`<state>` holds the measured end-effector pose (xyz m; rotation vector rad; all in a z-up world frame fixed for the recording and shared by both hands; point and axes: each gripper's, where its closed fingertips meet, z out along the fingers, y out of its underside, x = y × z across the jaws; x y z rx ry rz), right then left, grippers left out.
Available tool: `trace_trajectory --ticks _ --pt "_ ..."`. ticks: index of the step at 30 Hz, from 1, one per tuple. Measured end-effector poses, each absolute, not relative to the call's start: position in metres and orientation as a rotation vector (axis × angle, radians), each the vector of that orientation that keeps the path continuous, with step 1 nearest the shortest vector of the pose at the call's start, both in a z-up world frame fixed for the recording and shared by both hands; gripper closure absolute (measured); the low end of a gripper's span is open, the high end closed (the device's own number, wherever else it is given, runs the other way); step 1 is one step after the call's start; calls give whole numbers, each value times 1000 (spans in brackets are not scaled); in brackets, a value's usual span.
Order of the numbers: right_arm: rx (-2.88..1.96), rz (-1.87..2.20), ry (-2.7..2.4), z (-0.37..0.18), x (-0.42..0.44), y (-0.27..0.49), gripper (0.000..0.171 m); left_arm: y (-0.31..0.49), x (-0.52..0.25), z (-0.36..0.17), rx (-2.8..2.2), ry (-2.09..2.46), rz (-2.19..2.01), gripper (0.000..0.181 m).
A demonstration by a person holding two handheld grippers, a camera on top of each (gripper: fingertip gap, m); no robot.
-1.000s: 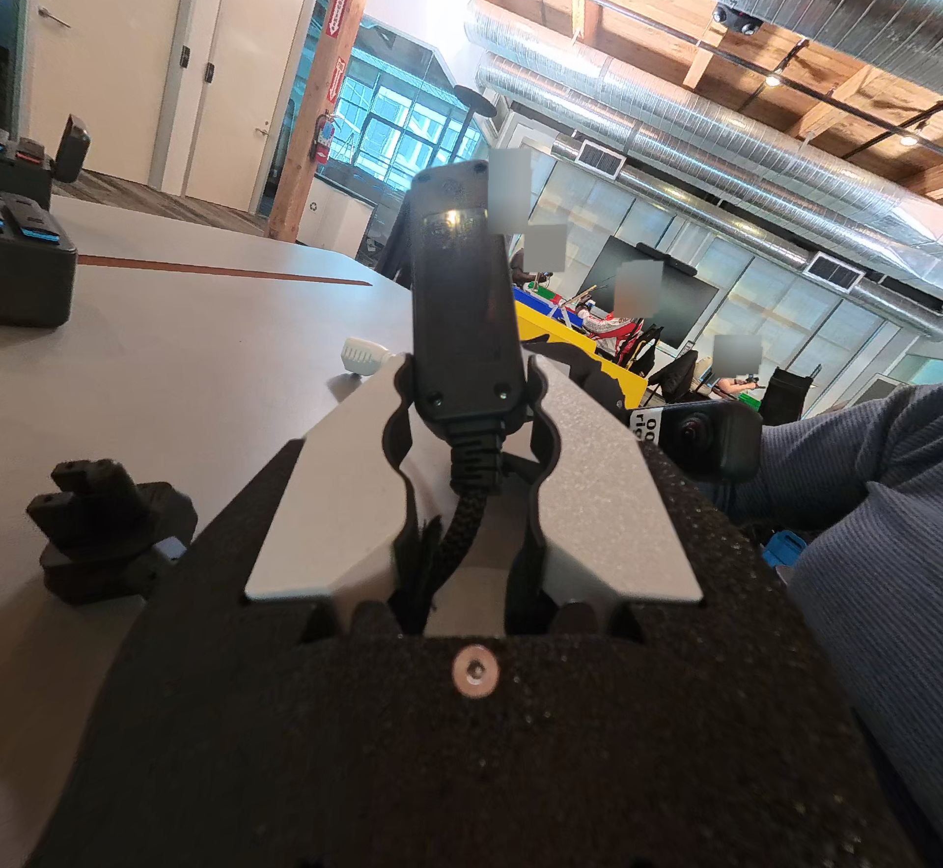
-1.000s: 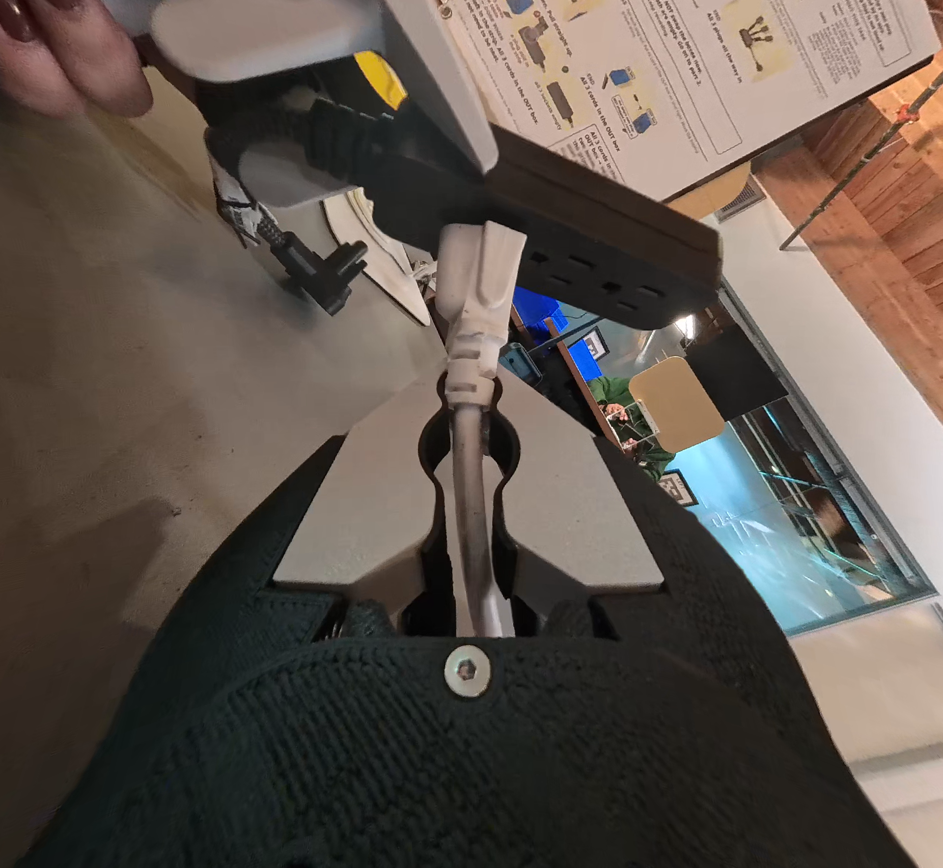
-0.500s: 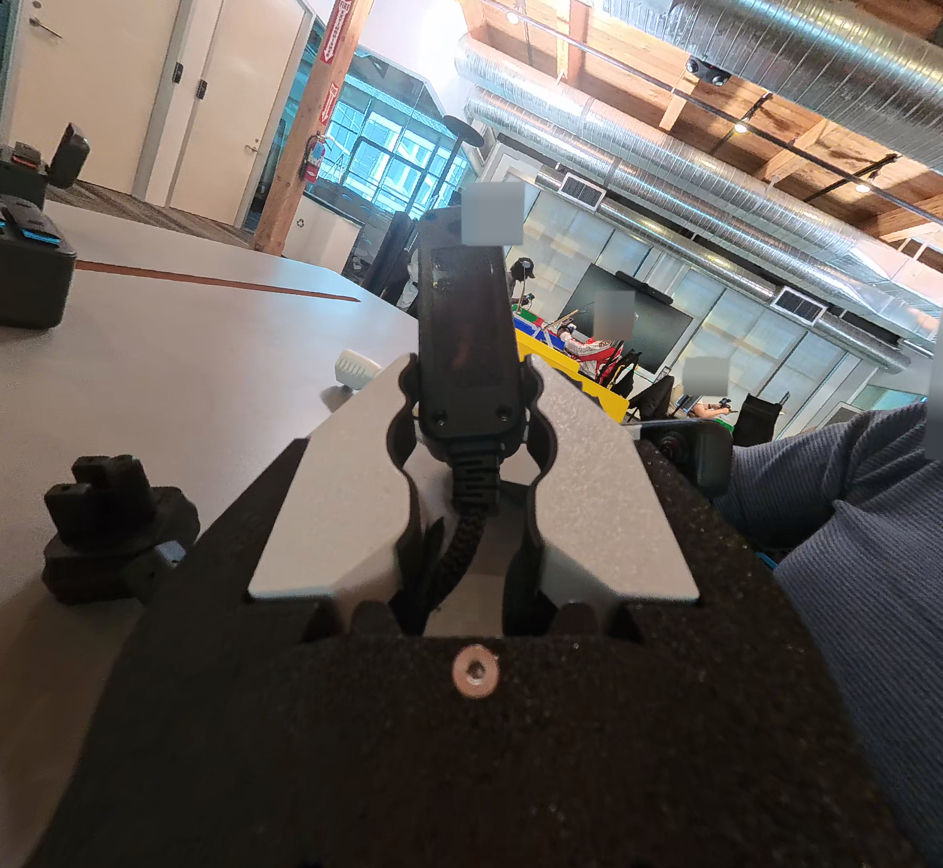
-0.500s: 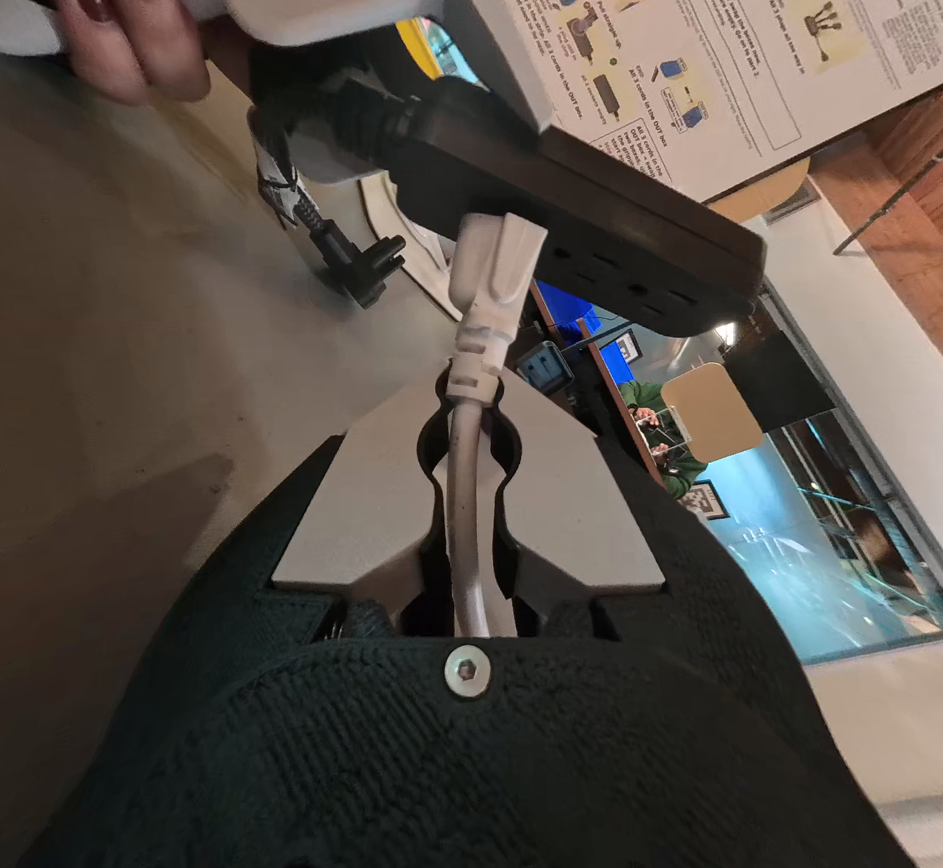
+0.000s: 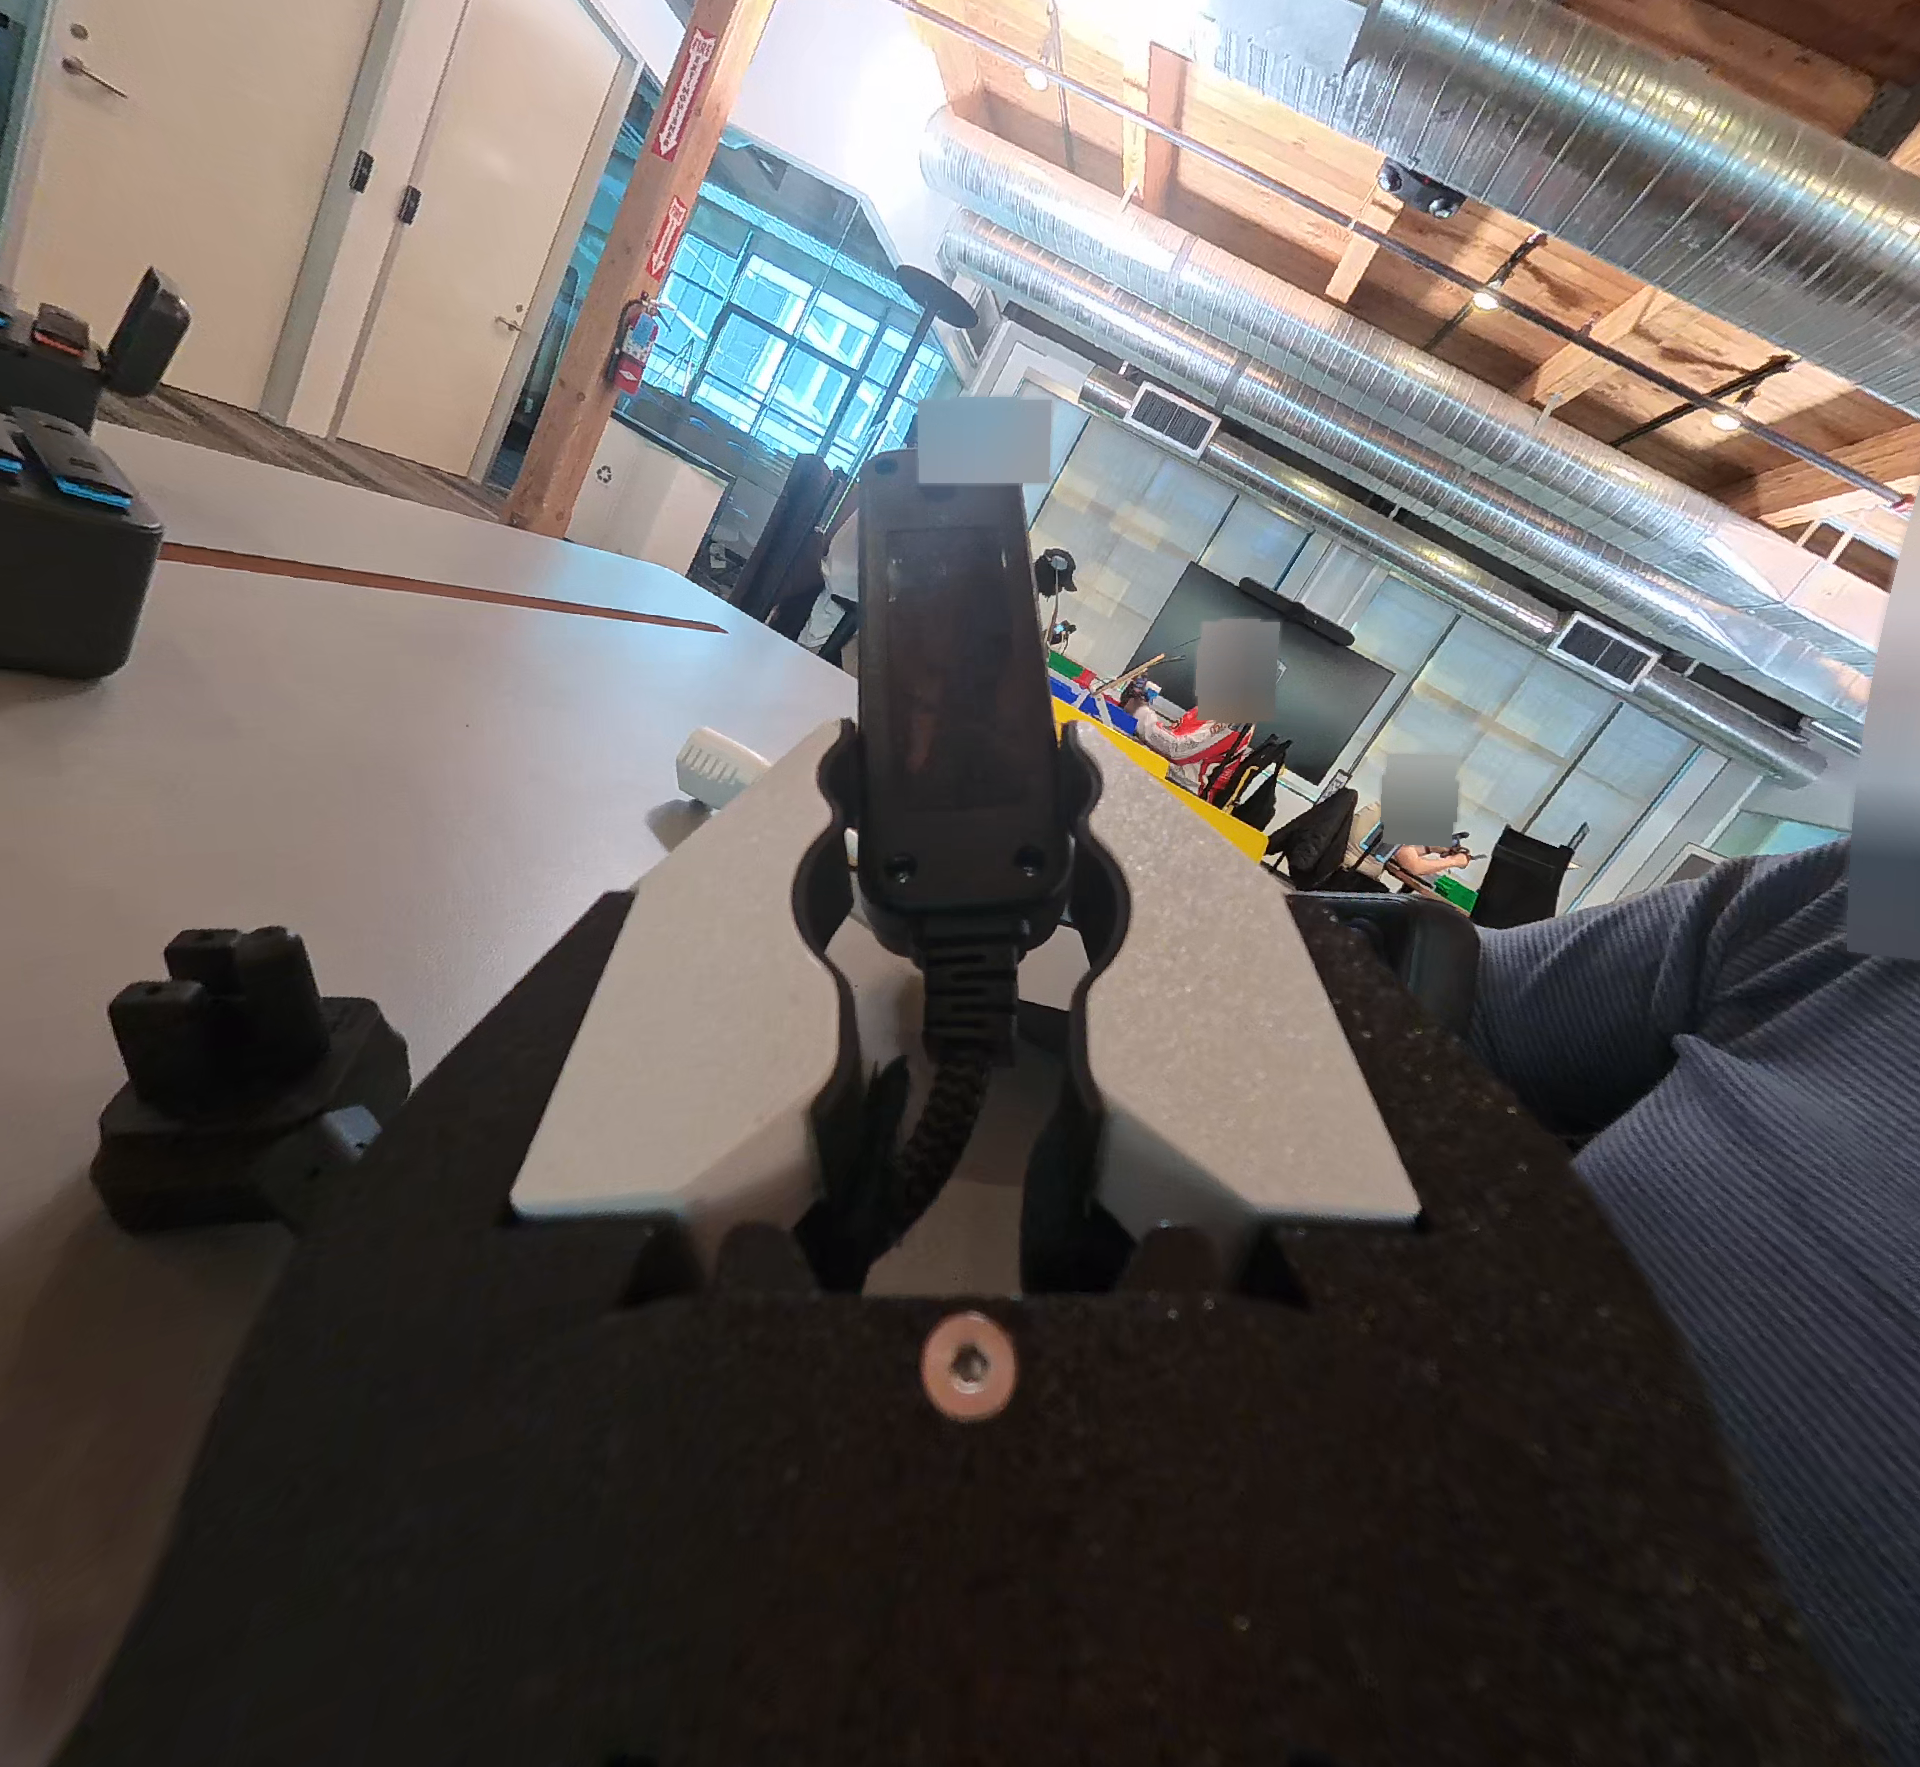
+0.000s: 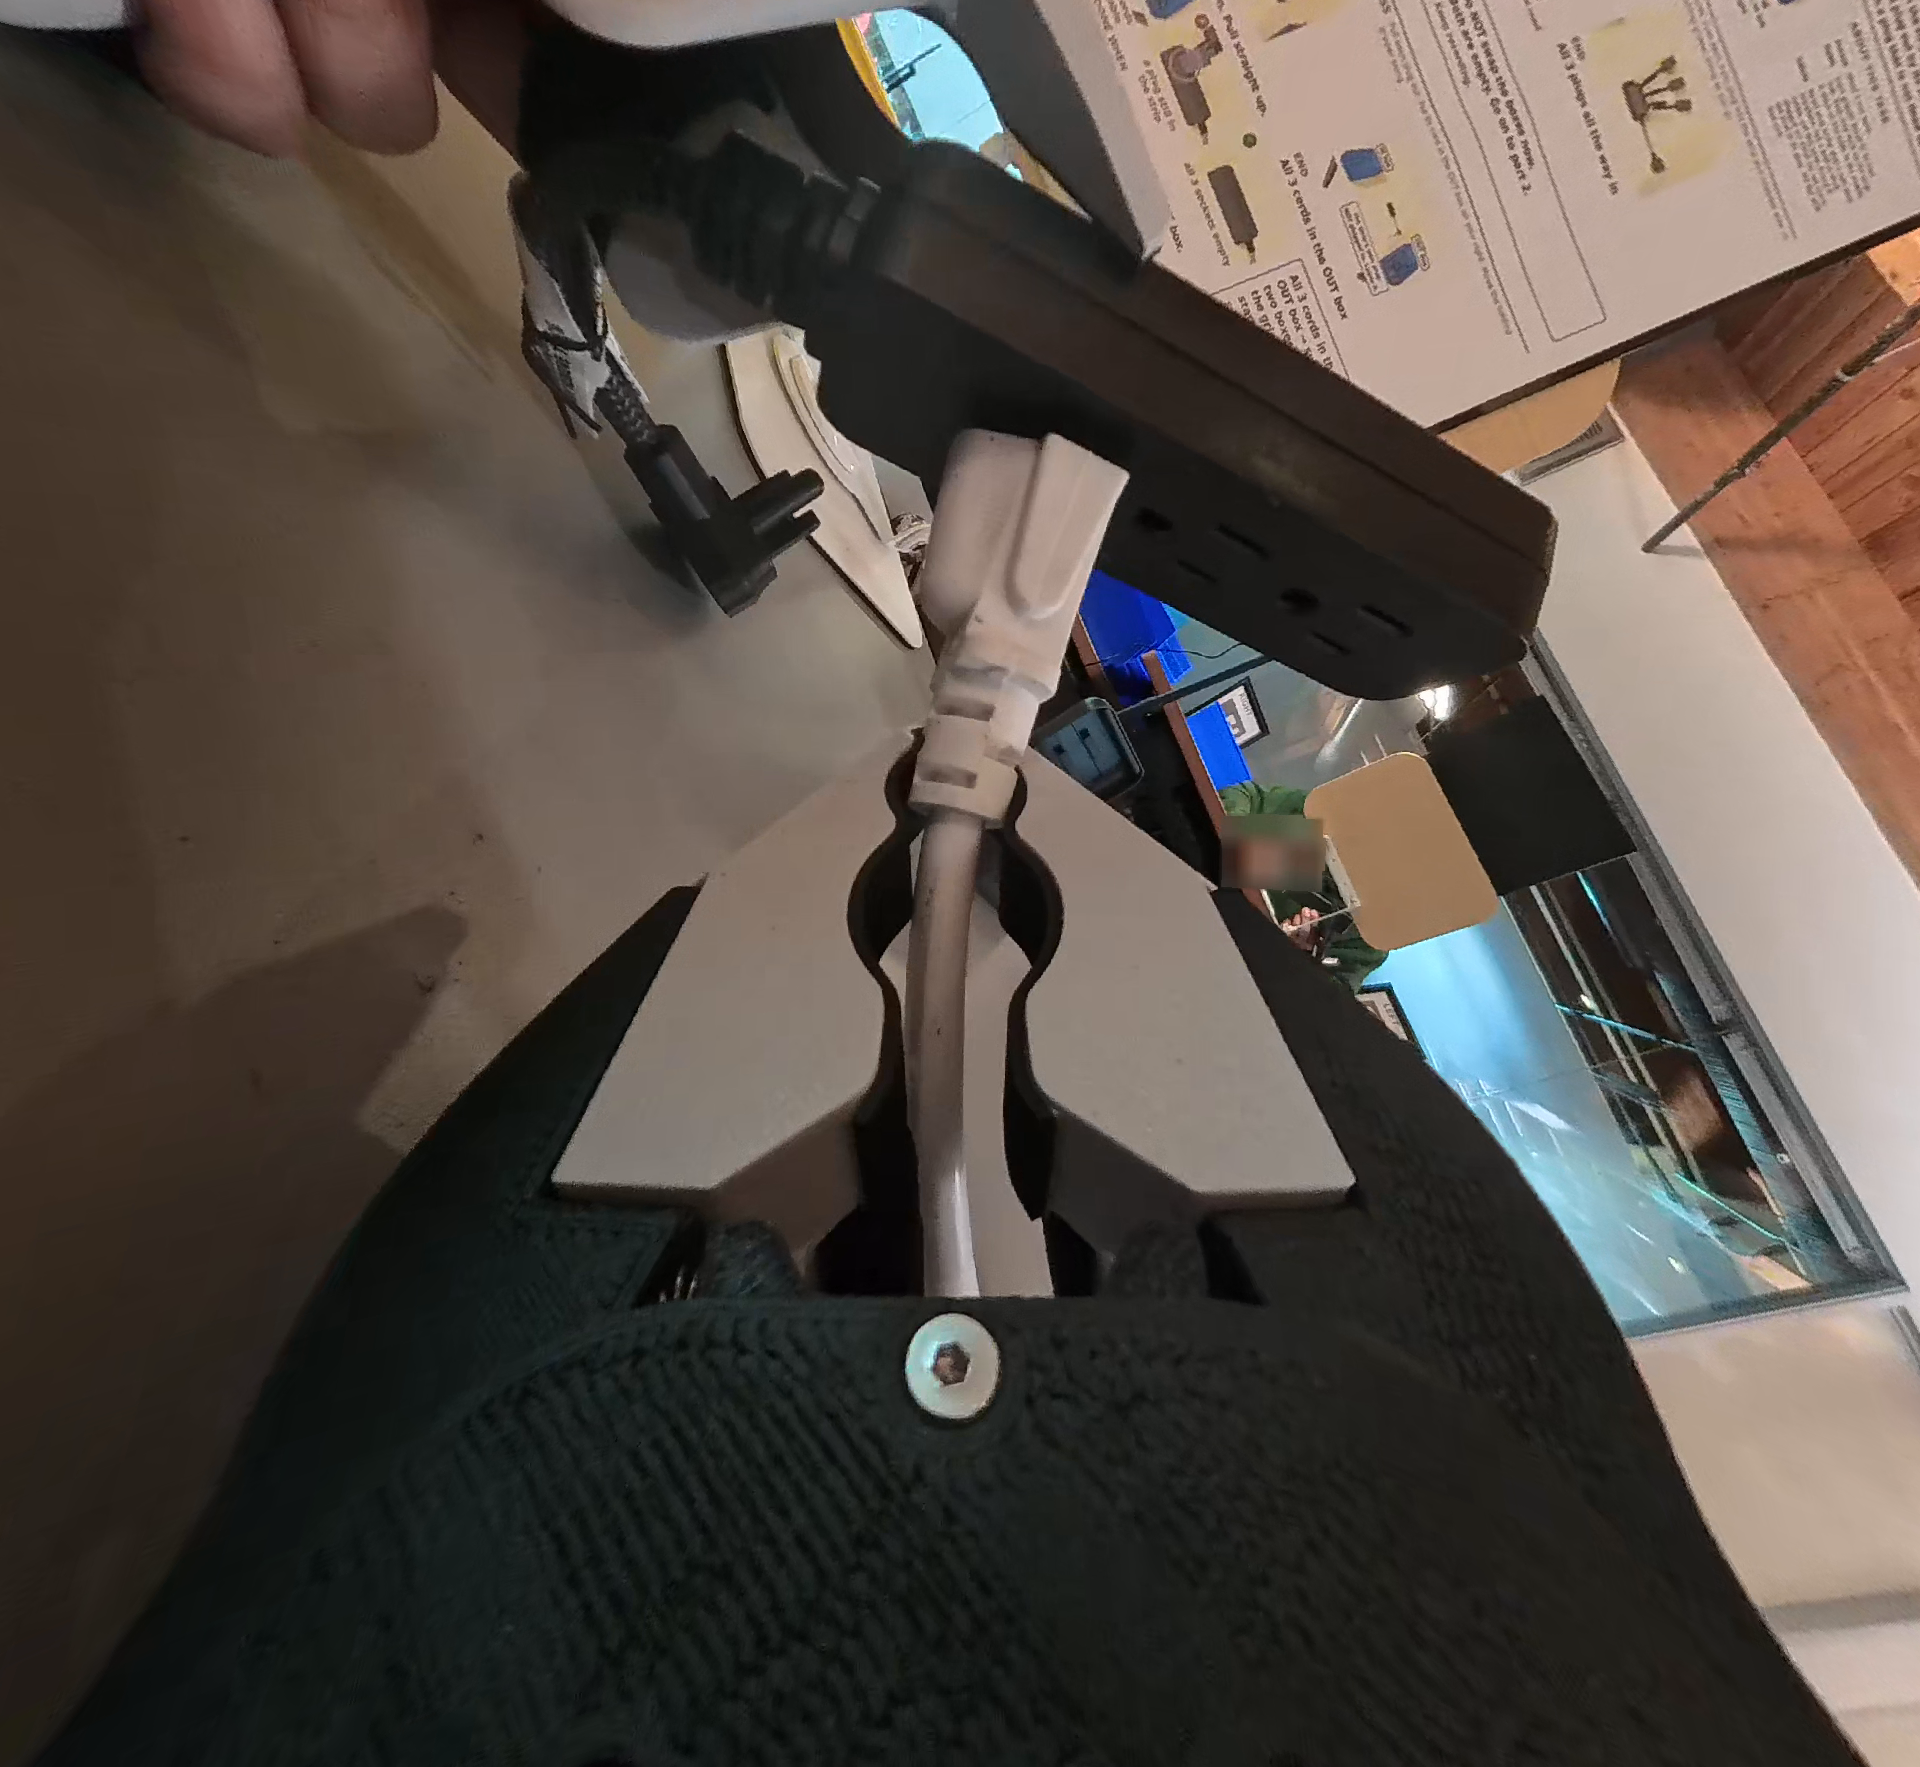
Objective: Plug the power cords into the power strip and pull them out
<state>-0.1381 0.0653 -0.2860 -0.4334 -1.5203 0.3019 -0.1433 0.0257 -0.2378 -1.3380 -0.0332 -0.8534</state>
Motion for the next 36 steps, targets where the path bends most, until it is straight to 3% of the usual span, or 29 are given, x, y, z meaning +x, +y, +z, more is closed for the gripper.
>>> trace_trajectory --ticks 11,13,18,28,33,36 --pt "-419 294 -1525 -287 -138 65 163 25 -145 -237 -1325 -40 -863 146" --pt "-400 290 -1544 -290 -138 61 163 19 -150 -229 -1253 -45 -876 181" --pt "-297 208 -1578 -297 -138 51 161 8 -183 -218 -1088 -200 -950 181" --pt "-252 181 -1604 -302 -138 47 159 22 -139 -243 -1468 21 -738 102" --pt "-255 200 -1624 -305 -137 46 158 28 -127 -262 -1566 76 -734 92" --pt "-253 201 -1633 -307 -138 45 158 27 -119 -266 -1601 125 -762 103"
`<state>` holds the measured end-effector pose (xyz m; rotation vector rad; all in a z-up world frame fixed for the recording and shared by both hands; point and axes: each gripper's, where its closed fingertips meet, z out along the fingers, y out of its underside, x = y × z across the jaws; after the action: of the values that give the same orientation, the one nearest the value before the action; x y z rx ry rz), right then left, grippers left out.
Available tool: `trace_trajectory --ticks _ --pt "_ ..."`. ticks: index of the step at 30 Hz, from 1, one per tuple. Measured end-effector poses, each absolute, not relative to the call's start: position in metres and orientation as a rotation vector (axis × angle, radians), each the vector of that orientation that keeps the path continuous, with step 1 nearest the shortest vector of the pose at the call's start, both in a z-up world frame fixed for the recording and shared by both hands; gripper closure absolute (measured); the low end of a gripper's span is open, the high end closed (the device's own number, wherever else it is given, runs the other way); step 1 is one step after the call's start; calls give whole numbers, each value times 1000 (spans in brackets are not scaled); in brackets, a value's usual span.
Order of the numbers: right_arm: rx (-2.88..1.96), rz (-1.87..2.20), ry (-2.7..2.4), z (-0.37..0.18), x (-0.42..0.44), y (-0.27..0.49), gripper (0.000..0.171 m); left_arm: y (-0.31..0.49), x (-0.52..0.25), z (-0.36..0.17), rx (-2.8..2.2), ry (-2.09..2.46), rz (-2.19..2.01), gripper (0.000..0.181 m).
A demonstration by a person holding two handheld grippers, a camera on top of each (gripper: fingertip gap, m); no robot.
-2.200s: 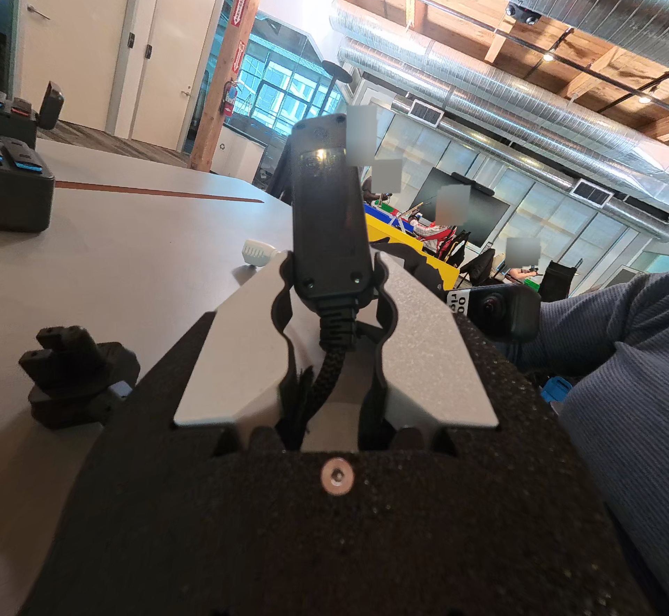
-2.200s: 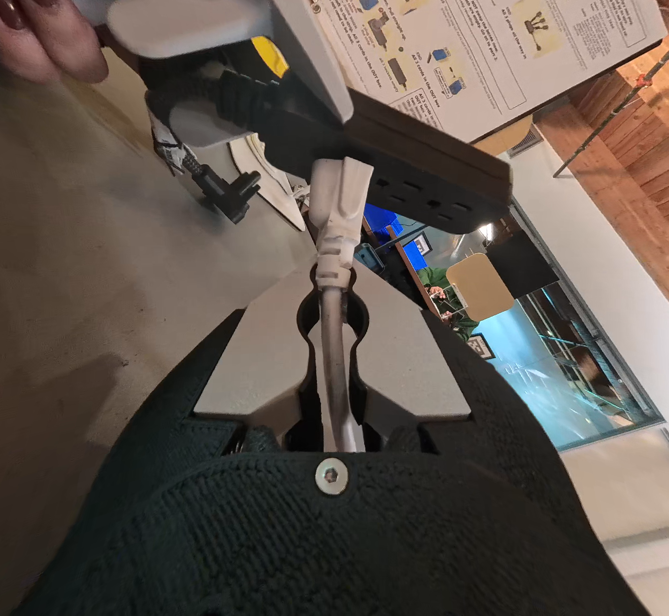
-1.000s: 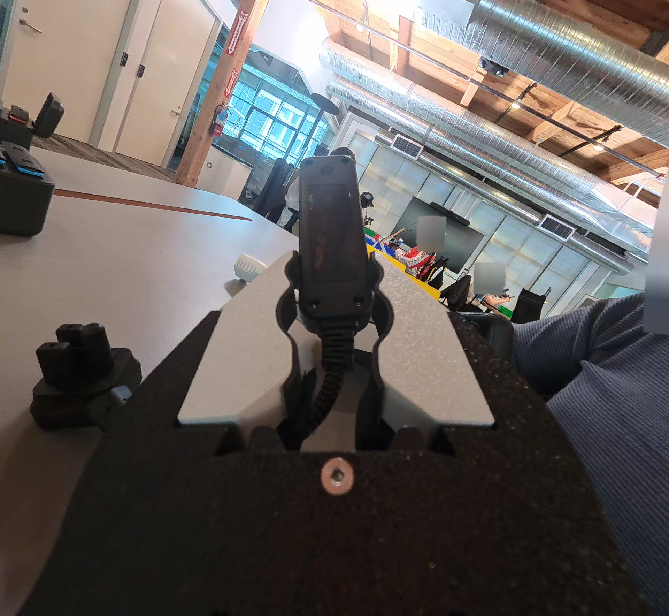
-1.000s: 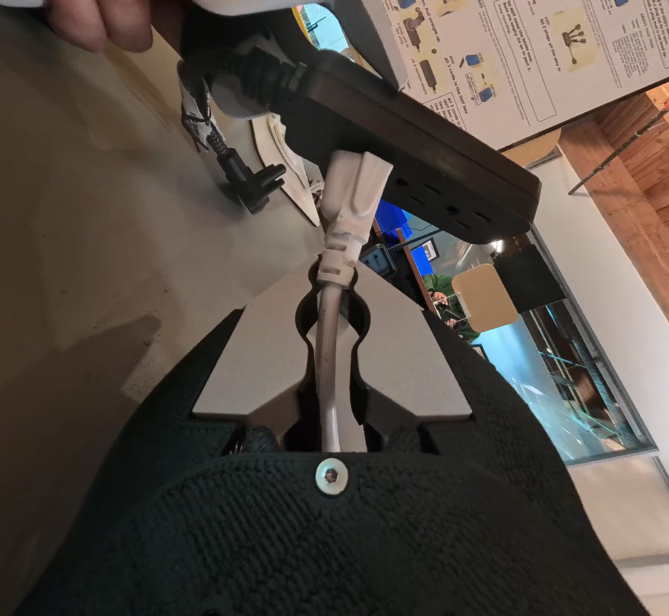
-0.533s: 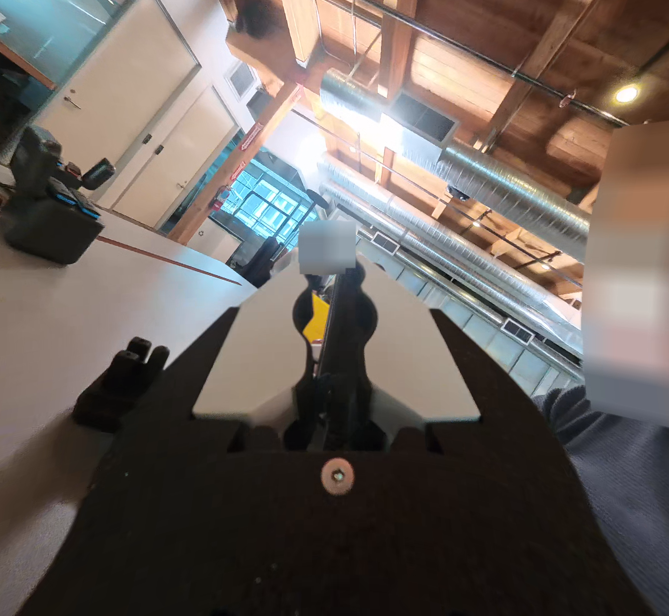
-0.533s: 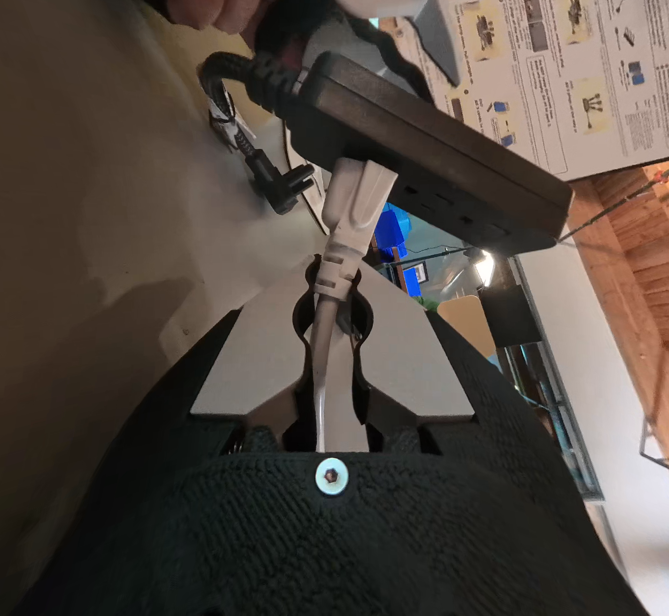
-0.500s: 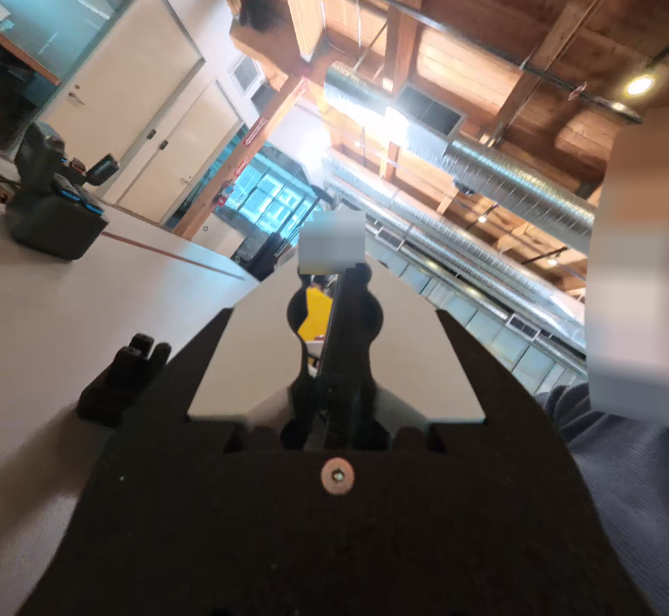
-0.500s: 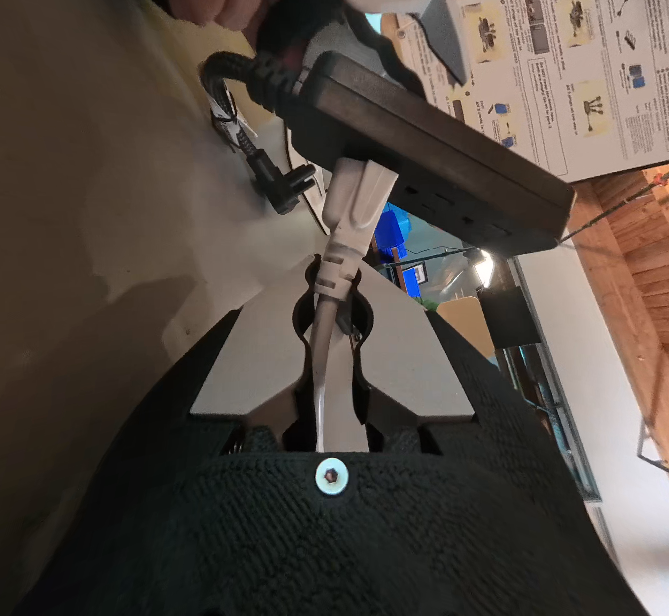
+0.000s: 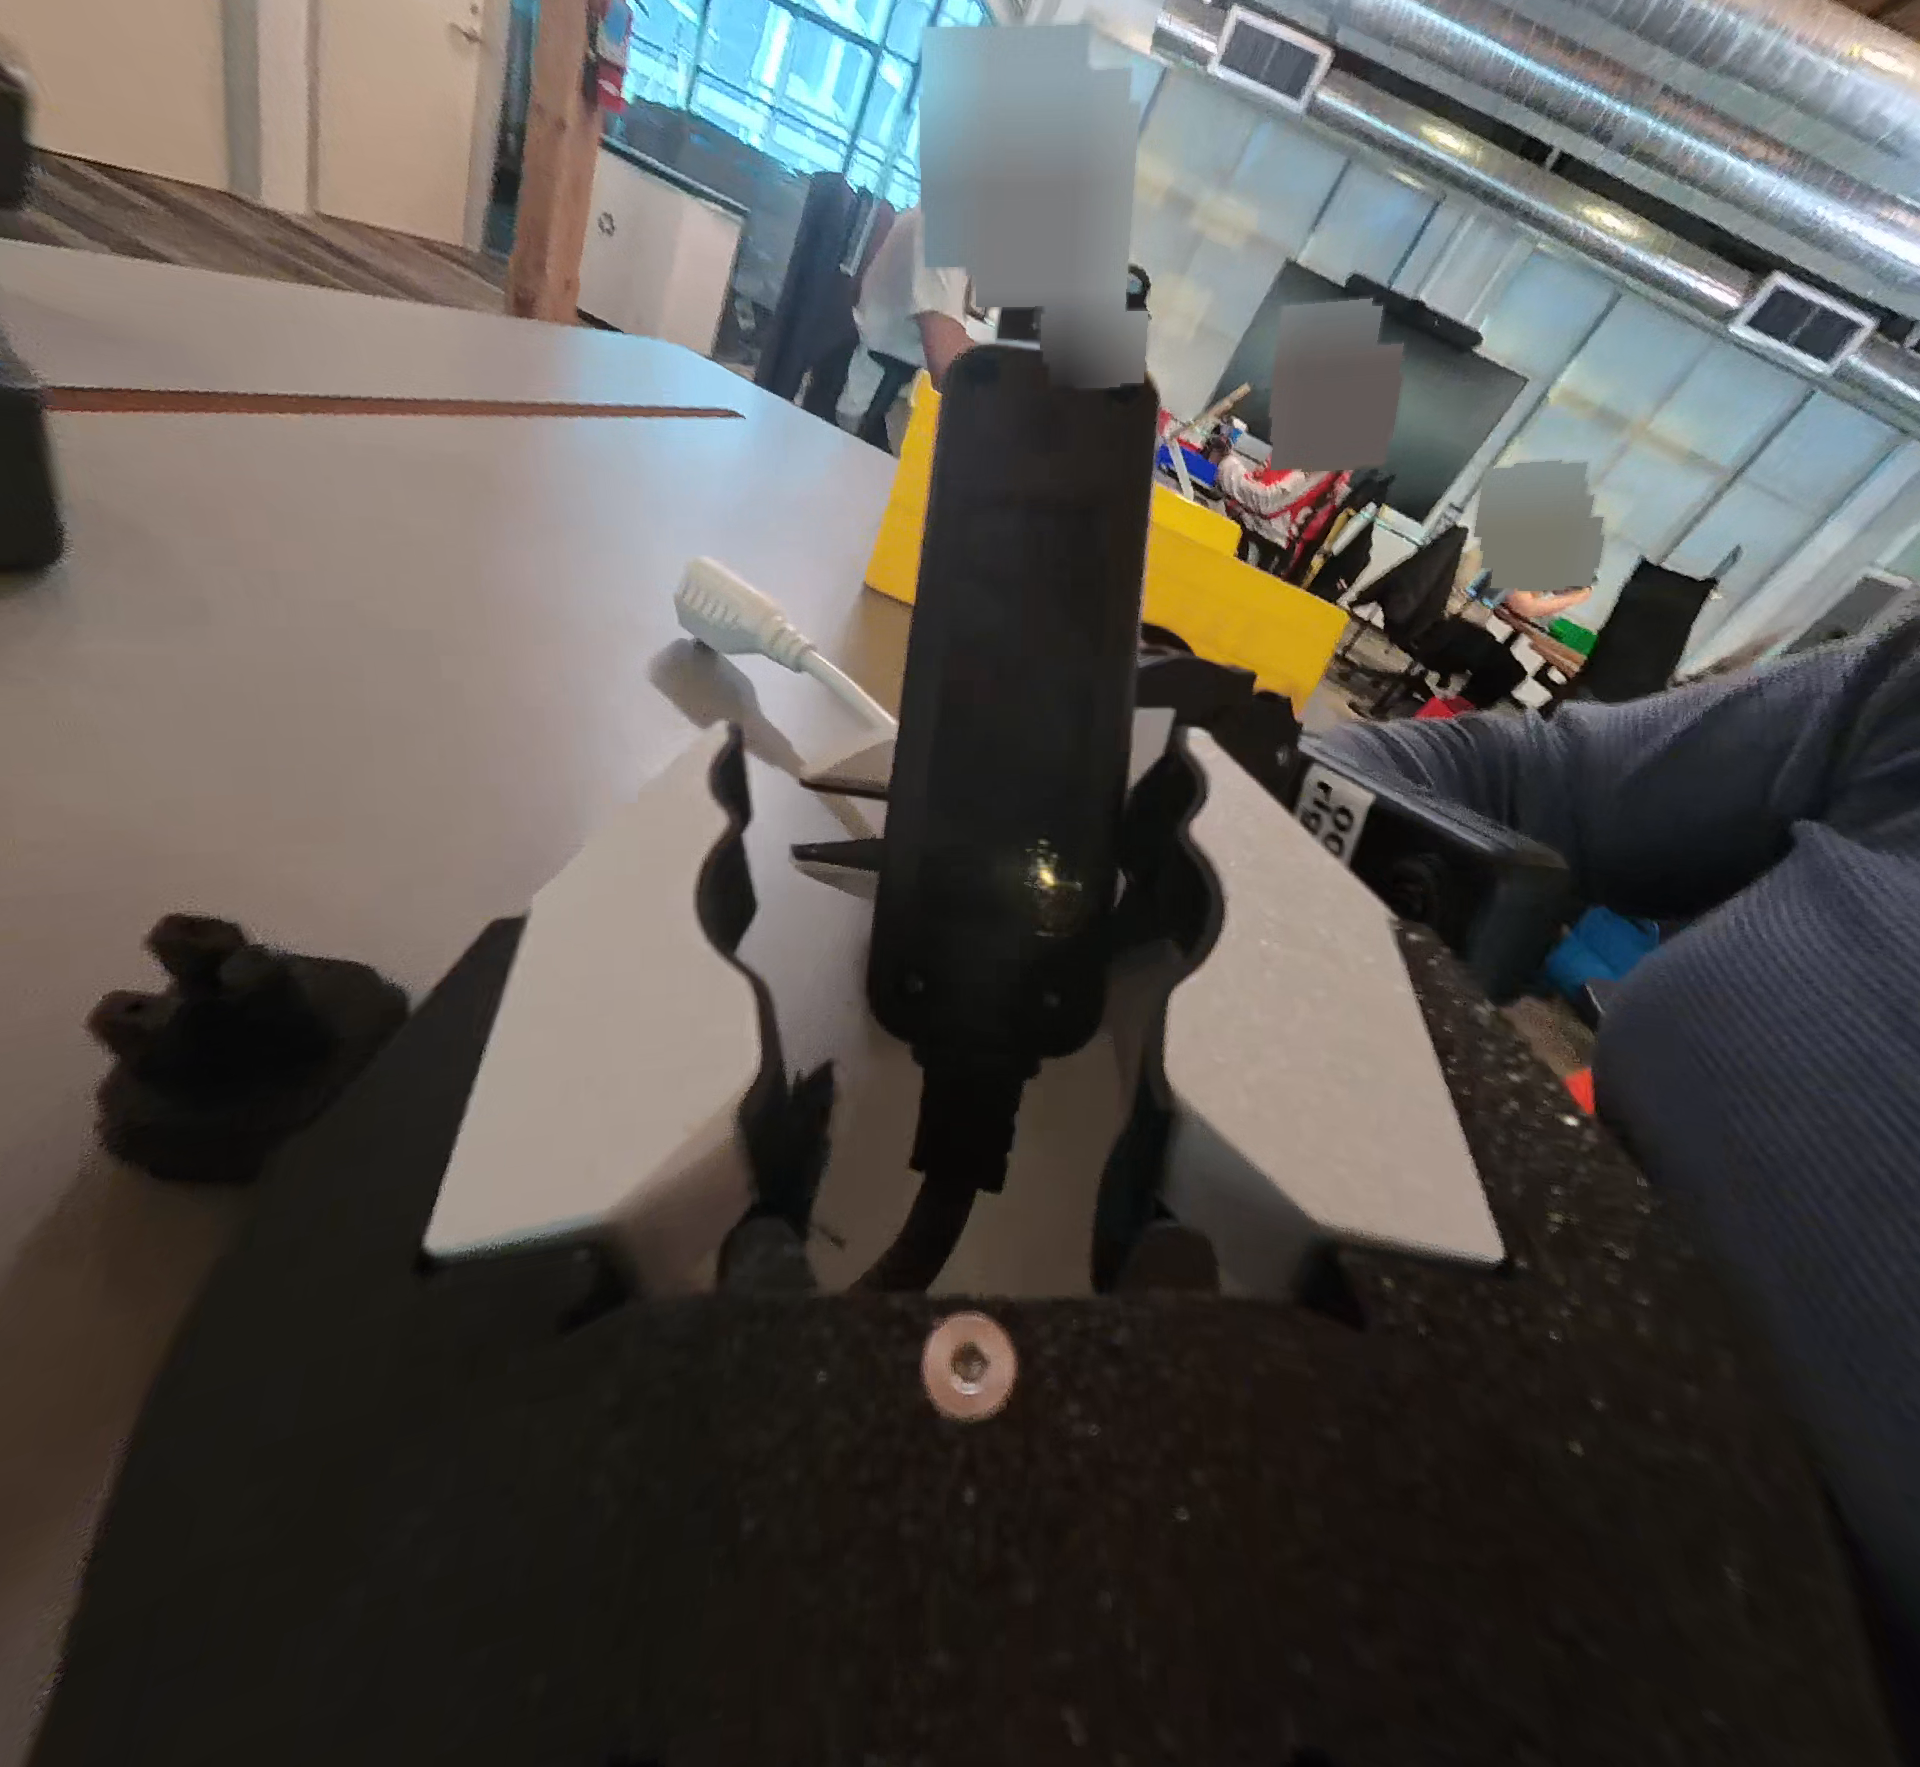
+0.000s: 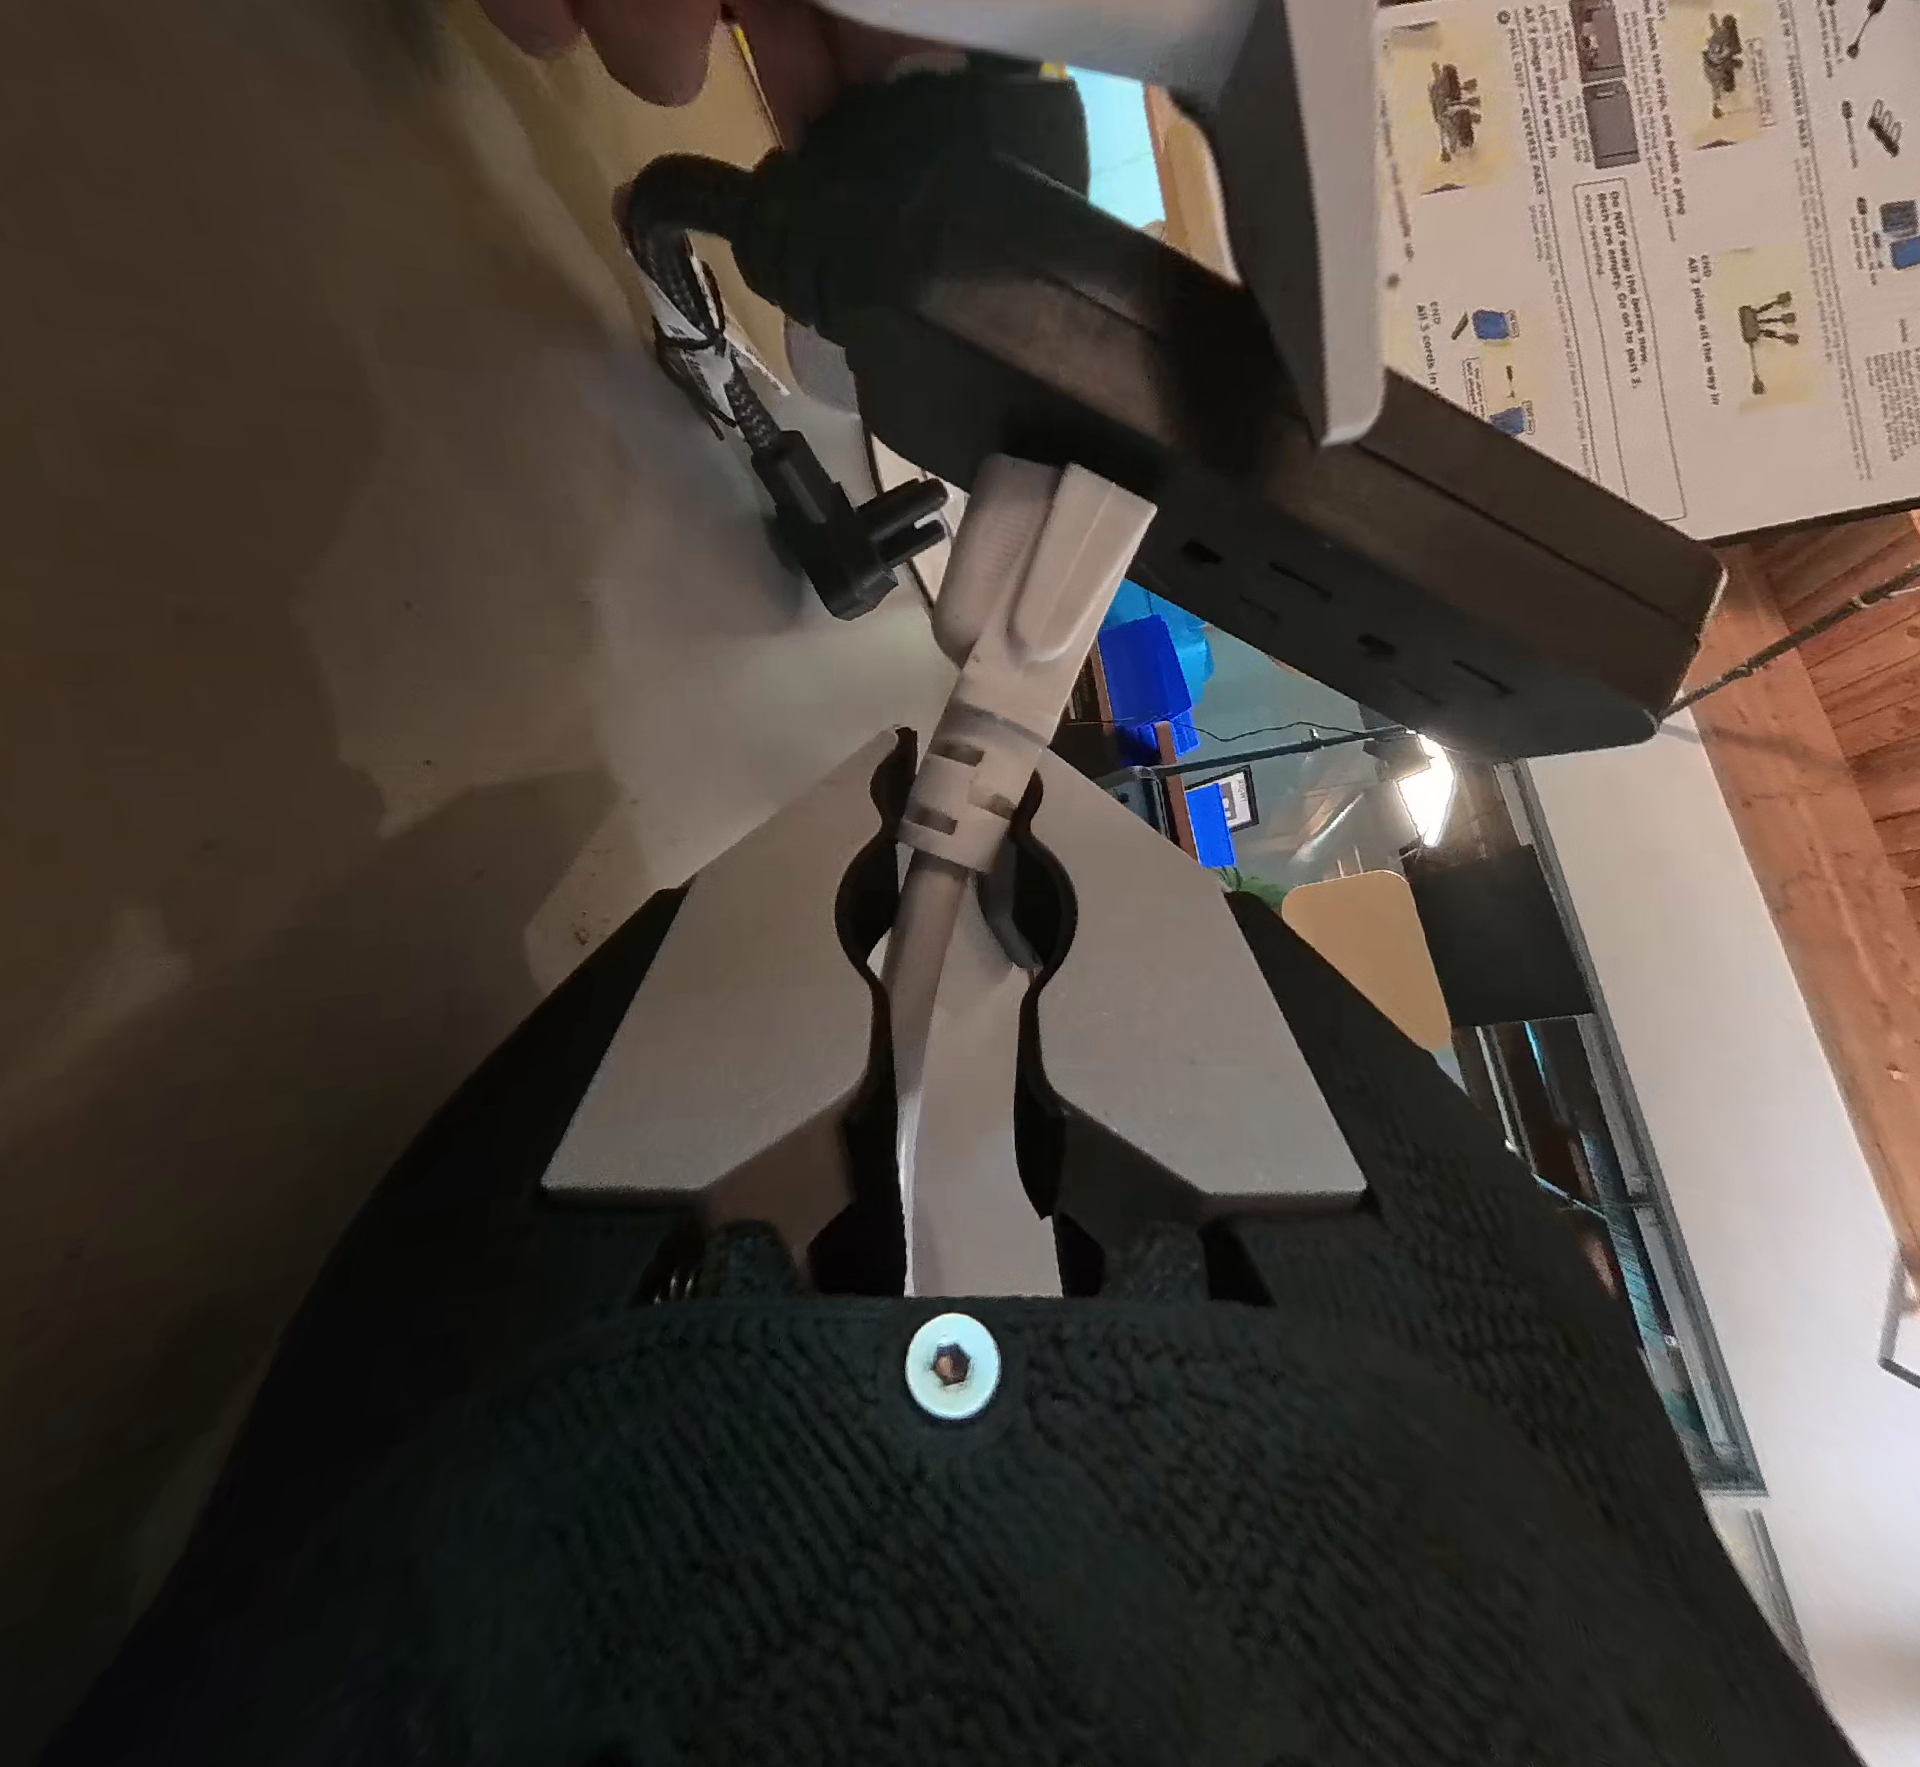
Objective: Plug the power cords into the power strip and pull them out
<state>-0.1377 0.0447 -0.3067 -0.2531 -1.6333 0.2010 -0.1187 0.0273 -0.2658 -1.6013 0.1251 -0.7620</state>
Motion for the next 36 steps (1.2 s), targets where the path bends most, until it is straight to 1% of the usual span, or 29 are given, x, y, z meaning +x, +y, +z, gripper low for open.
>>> trace_trajectory --ticks 3,5,15,18,20,21,22,25,27,30,33,34,35,36 --pt "-254 206 -1644 -308 -138 44 158 23 -105 -268 -1619 212 -813 132" --pt "-257 214 -1652 -309 -138 44 157 24 -106 -269 -1630 203 -814 138" --pt "-284 252 -1670 -311 -139 43 155 25 -106 -269 -1633 203 -780 139" --pt "-327 342 -1699 -314 -139 40 153 24 -104 -269 -1631 232 -753 139" --pt "-363 555 -1759 -317 -136 28 150 21 -101 -272 -1647 310 -710 138" --pt "-363 642 -1784 -315 -132 23 146 19 -99 -274 -1660 370 -672 138" --pt "-365 694 -1788 -313 -130 21 138 16 -96 -276 -1661 437 -628 139" --pt "-294 753 -1837 -315 -121 10 133 7 -87 -284 -1654 629 -495 139" --pt "-261 780 -1888 -320 -116 3 133 3 -81 -291 -1637 755 -375 139" --pt "-264 838 -1989 -327 -110 -7 128 -2 -73 -301 -1587 918 -201 139" --pt "-266 844 -2013 -329 -109 -8 131 -3 -66 -307 -1564 1030 -59 139" --pt "-255 845 -2032 -331 -107 -9 137 -3 -64 -308 -1549 1060 -12 139" --pt "-239 840 -2064 -335 -105 -11 148 -2 -63 -309 -1541 1086 35 139" --pt "-249 825 -2062 -336 -106 -10 149 -1 -64 -310 -1536 1107 99 139"
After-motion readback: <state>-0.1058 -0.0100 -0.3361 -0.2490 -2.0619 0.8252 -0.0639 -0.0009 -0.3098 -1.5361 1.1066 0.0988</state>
